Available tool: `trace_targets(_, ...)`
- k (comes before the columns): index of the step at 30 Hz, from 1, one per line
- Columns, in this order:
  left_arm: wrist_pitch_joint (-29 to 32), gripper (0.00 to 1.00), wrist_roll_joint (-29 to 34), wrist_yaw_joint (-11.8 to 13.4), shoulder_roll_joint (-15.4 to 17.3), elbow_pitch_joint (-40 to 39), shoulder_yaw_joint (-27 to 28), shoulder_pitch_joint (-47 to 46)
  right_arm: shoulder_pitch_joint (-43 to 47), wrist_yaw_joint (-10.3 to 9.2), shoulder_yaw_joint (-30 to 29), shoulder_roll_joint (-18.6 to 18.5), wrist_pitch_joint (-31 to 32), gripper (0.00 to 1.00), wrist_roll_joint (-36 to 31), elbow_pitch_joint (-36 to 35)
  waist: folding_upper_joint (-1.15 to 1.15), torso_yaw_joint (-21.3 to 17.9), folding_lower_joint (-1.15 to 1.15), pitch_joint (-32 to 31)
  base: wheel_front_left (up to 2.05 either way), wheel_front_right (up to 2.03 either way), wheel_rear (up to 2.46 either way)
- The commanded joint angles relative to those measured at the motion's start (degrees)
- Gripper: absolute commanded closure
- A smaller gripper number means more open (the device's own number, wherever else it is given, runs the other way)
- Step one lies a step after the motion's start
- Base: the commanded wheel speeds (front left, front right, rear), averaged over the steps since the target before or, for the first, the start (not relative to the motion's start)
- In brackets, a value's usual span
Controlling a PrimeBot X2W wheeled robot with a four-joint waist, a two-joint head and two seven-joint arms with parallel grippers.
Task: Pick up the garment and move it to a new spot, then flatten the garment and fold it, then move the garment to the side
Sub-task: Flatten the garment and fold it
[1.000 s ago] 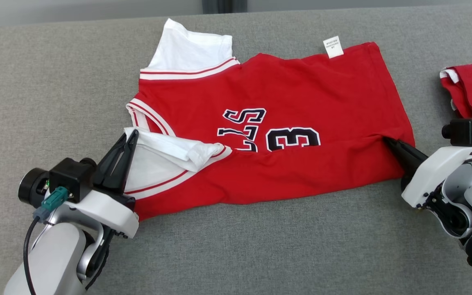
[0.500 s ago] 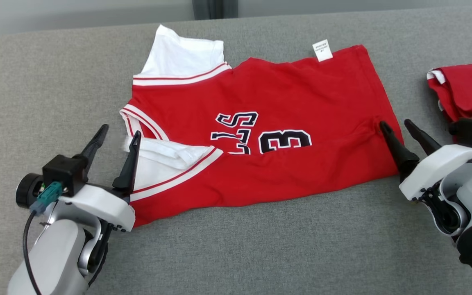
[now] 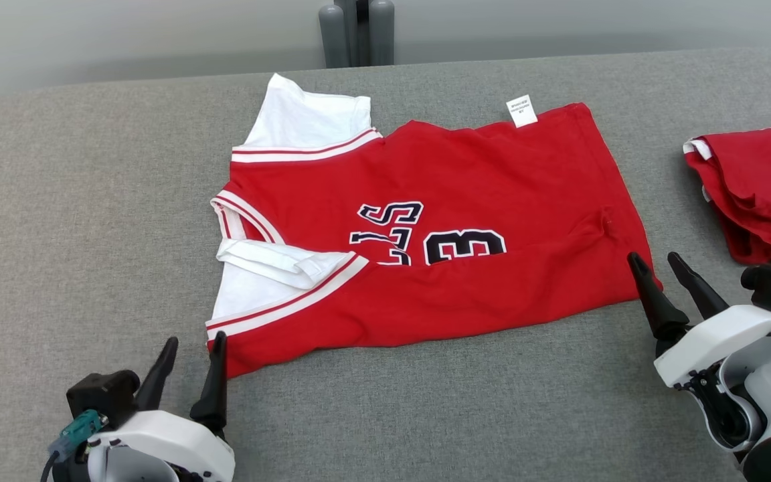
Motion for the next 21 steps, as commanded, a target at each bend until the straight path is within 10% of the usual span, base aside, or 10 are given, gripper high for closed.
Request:
trace_targets(1,0.5,0.00,-0.6,0.4,-0.2,-0.5,0.1,0.5,0.8,-0.02,-0.9,0.1,-0.3,0.00,-0.8,-0.5,0.00,-0.1,0.00,-0.1,0.00,0.00,0.00)
trace_targets(15,8.0,0.00,-1.7,3.5,-0.8,1.9,-2.1,0.8,3.2,-0.02,-3.9,1.3,-0.3,0.00,-3.3,-1.3,0.00,-0.7,0.00,0.5,0.00,0.00,0.00)
trace_targets(20,6.9,0.97,-0.8,2.7,-1.5,4.0,-3.1,-1.3,3.1,-0.02,-3.6,0.9,-0.3,0.00,-2.8,-0.8,0.00,-0.5,0.00,1.1,0.00,0.00,0.00)
trace_targets(21,6.7,1.00,-0.5,2.4,-1.6,4.4,-3.3,-1.6,3.1,-0.02,-3.4,0.8,-0.3,0.00,-2.5,-0.4,0.00,-0.4,0.00,1.1,0.00,0.00,0.00)
